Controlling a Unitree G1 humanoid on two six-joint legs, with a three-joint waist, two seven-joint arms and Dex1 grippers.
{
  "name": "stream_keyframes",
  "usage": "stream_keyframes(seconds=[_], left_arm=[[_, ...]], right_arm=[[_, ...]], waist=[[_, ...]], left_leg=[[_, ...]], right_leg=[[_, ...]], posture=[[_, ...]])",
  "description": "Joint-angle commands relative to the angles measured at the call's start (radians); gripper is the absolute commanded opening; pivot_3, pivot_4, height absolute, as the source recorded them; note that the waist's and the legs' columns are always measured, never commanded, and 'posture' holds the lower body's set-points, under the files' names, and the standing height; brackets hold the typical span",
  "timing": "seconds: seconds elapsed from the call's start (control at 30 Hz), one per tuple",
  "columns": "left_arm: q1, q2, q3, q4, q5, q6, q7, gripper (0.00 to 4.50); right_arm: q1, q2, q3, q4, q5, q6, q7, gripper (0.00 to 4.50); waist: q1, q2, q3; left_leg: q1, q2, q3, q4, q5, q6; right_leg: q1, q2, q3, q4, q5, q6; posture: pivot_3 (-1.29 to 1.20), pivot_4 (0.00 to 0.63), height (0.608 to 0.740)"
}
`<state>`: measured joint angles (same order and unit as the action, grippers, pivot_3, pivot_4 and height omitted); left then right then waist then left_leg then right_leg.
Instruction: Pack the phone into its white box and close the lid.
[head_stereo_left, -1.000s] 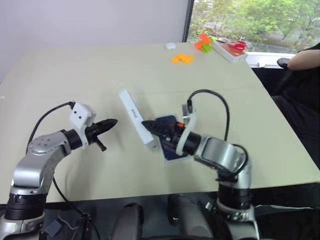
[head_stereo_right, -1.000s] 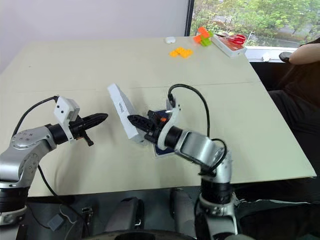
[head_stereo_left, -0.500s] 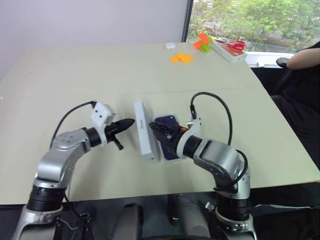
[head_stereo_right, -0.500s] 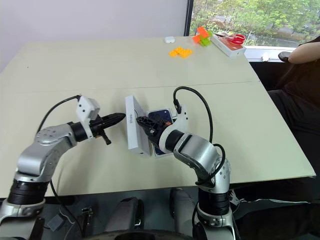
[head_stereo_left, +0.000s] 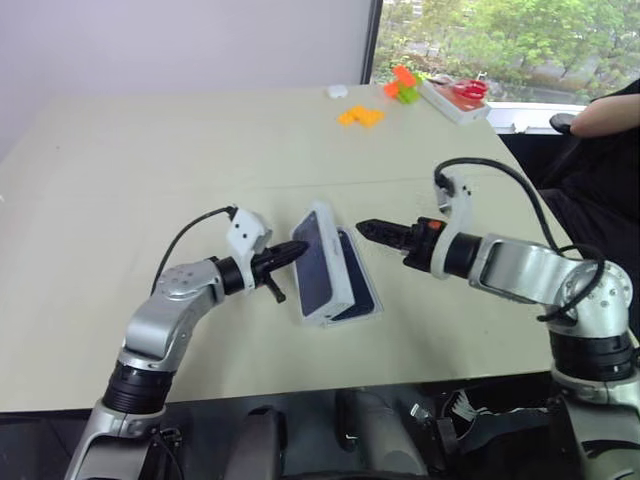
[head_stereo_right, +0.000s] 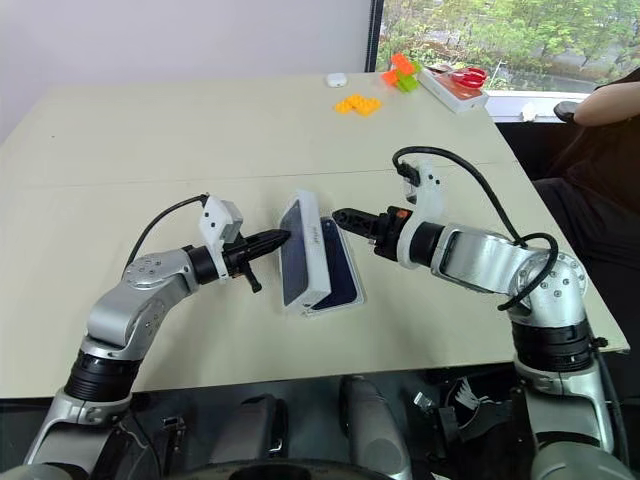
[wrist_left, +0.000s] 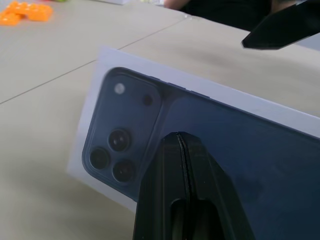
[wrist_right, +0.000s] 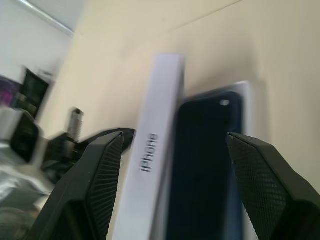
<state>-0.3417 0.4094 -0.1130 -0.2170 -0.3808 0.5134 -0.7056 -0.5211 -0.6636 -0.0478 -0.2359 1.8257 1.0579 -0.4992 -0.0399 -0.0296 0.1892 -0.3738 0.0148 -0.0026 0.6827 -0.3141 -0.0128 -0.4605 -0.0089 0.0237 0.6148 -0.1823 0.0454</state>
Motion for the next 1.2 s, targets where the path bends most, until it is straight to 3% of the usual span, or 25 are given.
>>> stream_keyframes(seconds=[0.03, 0.2, 0.3, 0.4, 0.53, 0.63, 0.87, 1.0, 1.2], left_arm=[[-0.021, -0.024, -0.025, -0.049, 0.009, -0.013, 0.016, 0.00], [-0.031, -0.038, 0.090, -0.087, -0.065, 0.049, 0.085, 0.00], [-0.014, 0.021, 0.236, -0.106, -0.127, 0.161, 0.147, 0.00], [0.016, 0.081, 0.301, -0.102, -0.136, 0.251, 0.189, 0.00], [0.079, 0.152, 0.262, -0.130, -0.097, 0.284, 0.173, 0.00], [0.109, 0.184, 0.140, -0.164, -0.040, 0.306, 0.177, 0.00], [0.091, 0.115, -0.012, -0.193, 0.014, 0.323, 0.224, 0.00], [0.076, 0.064, -0.013, -0.195, -0.010, 0.346, 0.232, 0.00], [0.073, 0.067, -0.036, -0.211, -0.023, 0.360, 0.183, 0.00]], right_arm=[[-0.034, -0.036, 0.018, -0.012, -0.124, 0.024, 0.121, 3.41], [-0.055, -0.086, 0.060, -0.051, -0.369, 0.030, 0.298, 3.41], [-0.059, -0.132, 0.098, -0.080, -0.539, 0.003, 0.431, 3.41], [-0.059, -0.150, 0.125, -0.093, -0.667, -0.021, 0.543, 3.41], [-0.067, -0.180, 0.197, -0.133, -0.858, -0.066, 0.685, 1.63], [-0.079, -0.189, 0.291, -0.173, -1.005, -0.097, 0.763, 0.08], [-0.093, -0.087, 0.373, -0.154, -1.186, -0.074, 0.797, 0.03], [-0.085, -0.047, 0.369, -0.156, -1.236, -0.047, 0.819, 0.03], [-0.072, -0.003, 0.354, -0.171, -1.275, -0.018, 0.853, 0.03]], waist=[[0.001, 0.000, 0.000], [0.000, 0.000, 0.000], [-0.003, 0.000, 0.000], [-0.003, 0.000, 0.000], [0.002, 0.000, 0.000], [0.008, 0.000, 0.000], [0.025, 0.000, 0.000], [0.026, 0.000, 0.000], [0.024, 0.000, 0.000]], left_leg=[[0.000, 0.000, 0.000, 0.000, 0.000, 0.000], [0.000, 0.001, 0.000, 0.000, 0.000, 0.000], [0.000, 0.001, 0.000, 0.000, 0.000, 0.000], [0.001, 0.001, 0.000, 0.000, 0.000, 0.000], [0.001, 0.000, -0.001, 0.000, 0.000, 0.000], [0.001, 0.000, 0.000, 0.000, 0.000, 0.000], [0.001, -0.001, 0.000, 0.001, 0.000, 0.000], [0.001, -0.001, 0.000, 0.001, 0.000, 0.000], [0.001, -0.002, -0.001, 0.001, 0.000, 0.000]], right_leg=[[0.000, 0.000, 0.000, 0.000, 0.000, 0.000], [-0.001, -0.001, 0.000, 0.000, 0.000, 0.000], [-0.001, 0.000, 0.000, 0.000, 0.000, 0.001], [-0.002, 0.001, -0.001, 0.000, 0.000, 0.001], [-0.002, 0.000, -0.002, 0.000, 0.000, 0.001], [-0.002, -0.002, -0.002, -0.001, 0.000, 0.000], [-0.002, -0.003, -0.001, -0.001, 0.000, 0.000], [-0.002, -0.002, -0.001, -0.001, 0.002, -0.003], [-0.002, -0.001, -0.002, 0.000, 0.002, -0.003]], posture=[[0.00, 0.150, 0.726], [0.00, 0.150, 0.726], [0.00, 0.150, 0.726], [0.00, 0.150, 0.726], [0.00, 0.150, 0.726], [0.00, 0.150, 0.726], [0.00, 0.150, 0.726], [0.00, 0.150, 0.726], [0.00, 0.150, 0.726]])
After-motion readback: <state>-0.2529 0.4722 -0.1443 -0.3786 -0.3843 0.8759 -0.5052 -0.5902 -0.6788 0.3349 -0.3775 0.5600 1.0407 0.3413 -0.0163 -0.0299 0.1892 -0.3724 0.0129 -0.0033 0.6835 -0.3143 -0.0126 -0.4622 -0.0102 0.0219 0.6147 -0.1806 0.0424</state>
